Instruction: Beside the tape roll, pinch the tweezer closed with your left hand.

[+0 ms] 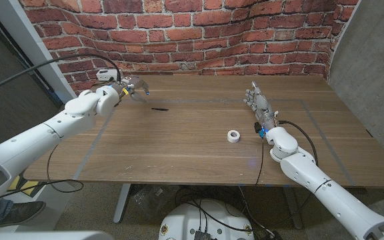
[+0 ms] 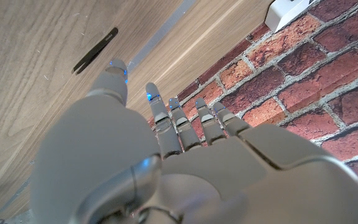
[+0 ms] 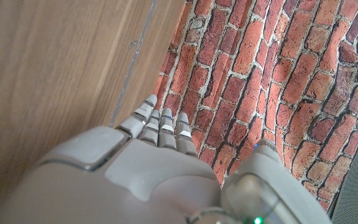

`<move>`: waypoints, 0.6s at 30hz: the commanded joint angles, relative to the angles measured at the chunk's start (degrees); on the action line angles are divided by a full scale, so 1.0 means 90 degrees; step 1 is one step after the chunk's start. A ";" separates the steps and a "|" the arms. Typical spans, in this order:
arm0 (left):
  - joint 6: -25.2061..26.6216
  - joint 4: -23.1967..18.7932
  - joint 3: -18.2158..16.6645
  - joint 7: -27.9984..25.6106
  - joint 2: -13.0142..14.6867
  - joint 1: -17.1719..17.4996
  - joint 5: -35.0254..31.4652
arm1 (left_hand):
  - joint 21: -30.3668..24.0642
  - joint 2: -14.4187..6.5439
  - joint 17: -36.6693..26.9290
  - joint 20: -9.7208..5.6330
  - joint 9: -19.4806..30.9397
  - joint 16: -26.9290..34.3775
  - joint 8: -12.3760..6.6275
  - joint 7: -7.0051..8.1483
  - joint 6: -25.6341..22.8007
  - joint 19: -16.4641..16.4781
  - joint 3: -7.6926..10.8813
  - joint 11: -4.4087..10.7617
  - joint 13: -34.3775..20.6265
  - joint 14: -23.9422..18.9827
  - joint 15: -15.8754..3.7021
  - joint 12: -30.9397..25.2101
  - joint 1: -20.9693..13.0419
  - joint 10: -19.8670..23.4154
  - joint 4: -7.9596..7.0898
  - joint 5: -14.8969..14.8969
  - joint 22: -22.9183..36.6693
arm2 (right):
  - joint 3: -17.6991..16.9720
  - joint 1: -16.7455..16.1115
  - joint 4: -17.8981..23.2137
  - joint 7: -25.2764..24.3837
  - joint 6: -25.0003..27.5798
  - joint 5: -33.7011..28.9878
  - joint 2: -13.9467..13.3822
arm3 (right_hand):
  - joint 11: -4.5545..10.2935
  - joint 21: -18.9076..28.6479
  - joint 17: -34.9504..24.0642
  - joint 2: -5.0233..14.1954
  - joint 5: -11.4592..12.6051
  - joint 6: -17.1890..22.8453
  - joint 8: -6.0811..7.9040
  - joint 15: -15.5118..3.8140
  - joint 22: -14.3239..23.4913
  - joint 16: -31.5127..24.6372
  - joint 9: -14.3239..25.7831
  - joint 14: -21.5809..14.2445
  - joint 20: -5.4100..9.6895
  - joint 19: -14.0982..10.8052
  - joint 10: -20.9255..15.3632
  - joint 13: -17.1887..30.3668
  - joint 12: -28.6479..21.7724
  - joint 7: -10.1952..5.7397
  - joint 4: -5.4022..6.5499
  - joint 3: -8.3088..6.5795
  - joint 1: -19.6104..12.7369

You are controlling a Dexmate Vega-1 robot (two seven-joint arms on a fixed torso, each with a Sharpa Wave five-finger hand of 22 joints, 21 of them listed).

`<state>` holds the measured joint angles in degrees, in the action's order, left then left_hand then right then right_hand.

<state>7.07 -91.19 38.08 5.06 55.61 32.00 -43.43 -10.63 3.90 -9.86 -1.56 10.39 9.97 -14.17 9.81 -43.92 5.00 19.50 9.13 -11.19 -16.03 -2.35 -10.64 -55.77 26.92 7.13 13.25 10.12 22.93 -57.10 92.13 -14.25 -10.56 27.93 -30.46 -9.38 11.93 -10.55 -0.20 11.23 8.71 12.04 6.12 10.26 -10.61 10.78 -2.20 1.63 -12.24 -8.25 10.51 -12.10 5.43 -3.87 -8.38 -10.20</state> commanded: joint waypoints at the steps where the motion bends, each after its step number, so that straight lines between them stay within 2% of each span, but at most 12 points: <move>1: -0.0306 0.0467 0.0290 -0.0208 -0.0286 -0.0209 -0.0259 | -0.0060 0.0039 -0.0022 0.0016 0.0016 0.0020 0.0027 0.0016 -0.0043 -0.0005 -0.0039 0.0013 -0.0004 0.0054 -0.0931 -0.0029 0.0001 -0.0042 0.0005 0.0048 0.0009 | 0.0016 0.0044 0.0015 0.0002 0.0031 -0.0013 -0.0013 | -0.0035 0.0005 -0.0008 0.0031 -0.0004 0.0039 -0.0038 0.0042 0.0037 0.0002 0.0031 -0.0026 -0.0041 -0.0015 -0.0007 0.0033 -0.0032 0.0000 -0.0040 0.0000 -0.0054; 5: -0.0266 0.0548 0.0317 -0.0561 -0.0370 -0.0142 -0.0321 | -0.0062 0.0039 -0.0020 0.0082 0.0017 0.0030 0.0030 0.0015 -0.0093 -0.0008 -0.0041 0.0019 -0.0003 0.0050 -0.0897 -0.0049 -0.0023 -0.0022 0.0013 0.0062 0.0008 | 0.0007 0.0030 0.0045 -0.0030 0.0059 -0.0007 -0.0015 | -0.0041 0.0004 -0.0008 0.0033 -0.0004 0.0041 -0.0039 0.0042 0.0038 0.0001 0.0031 -0.0029 -0.0045 -0.0014 -0.0008 0.0034 -0.0032 0.0000 -0.0042 0.0001 -0.0055; 11: -0.0350 0.0772 0.0438 -0.0622 -0.0491 -0.0235 -0.0316 | -0.0067 0.0037 -0.0021 0.0132 0.0018 0.0041 0.0034 0.0003 -0.0162 -0.0008 -0.0048 0.0044 -0.0001 0.0041 -0.0907 -0.0067 -0.0032 0.0000 0.0009 0.0079 0.0006 | 0.0006 0.0015 0.0077 -0.0070 0.0080 -0.0032 -0.0023 | -0.0036 0.0004 -0.0008 0.0036 -0.0005 0.0041 -0.0041 0.0042 0.0038 0.0002 0.0031 -0.0028 -0.0046 -0.0014 -0.0012 0.0034 -0.0034 0.0000 -0.0044 0.0003 -0.0054; 13: -0.0402 0.0913 0.0467 -0.0658 -0.0576 -0.0271 -0.0230 | -0.0077 0.0030 -0.0024 0.0202 0.0018 0.0049 0.0032 0.0026 -0.0209 0.0015 -0.0051 0.0078 0.0000 0.0030 -0.0914 -0.0078 -0.0034 0.0019 0.0004 0.0088 0.0006 | 0.0005 0.0009 0.0096 -0.0083 0.0099 -0.0028 -0.0023 | -0.0039 0.0005 -0.0008 0.0037 -0.0005 0.0043 -0.0041 0.0045 0.0038 0.0001 0.0031 -0.0030 -0.0047 -0.0016 -0.0012 0.0034 -0.0034 0.0000 -0.0045 0.0003 -0.0054; 18: -0.0521 0.1171 0.0570 -0.0638 -0.0718 -0.0411 -0.0103 | -0.0089 0.0012 -0.0026 0.0221 0.0017 0.0073 0.0022 0.0035 -0.0331 0.0044 -0.0046 0.0151 0.0003 -0.0035 -0.0958 -0.0102 -0.0061 0.0078 0.0005 0.0108 0.0007 | -0.0001 -0.0007 0.0156 -0.0105 0.0146 -0.0025 -0.0042 | -0.0045 0.0004 -0.0008 0.0038 -0.0005 0.0045 -0.0042 0.0045 0.0038 0.0002 0.0031 -0.0030 -0.0049 -0.0015 -0.0017 0.0034 -0.0035 0.0002 -0.0047 0.0004 -0.0055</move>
<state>4.13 -84.86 41.47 0.42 51.60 30.01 -45.69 -11.07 4.22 -10.02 0.14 10.40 10.19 -14.15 10.12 -46.30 5.00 19.05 9.89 -11.19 -15.79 -2.10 -11.27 -56.09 27.20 7.12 13.67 10.13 22.99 -56.89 92.76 -14.71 -9.88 27.83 -30.61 -9.38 11.93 -10.54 -0.20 11.24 8.70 12.04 6.12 10.26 -10.61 10.78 -2.20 1.63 -12.24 -8.25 10.51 -12.10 5.43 -4.18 -8.07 -10.20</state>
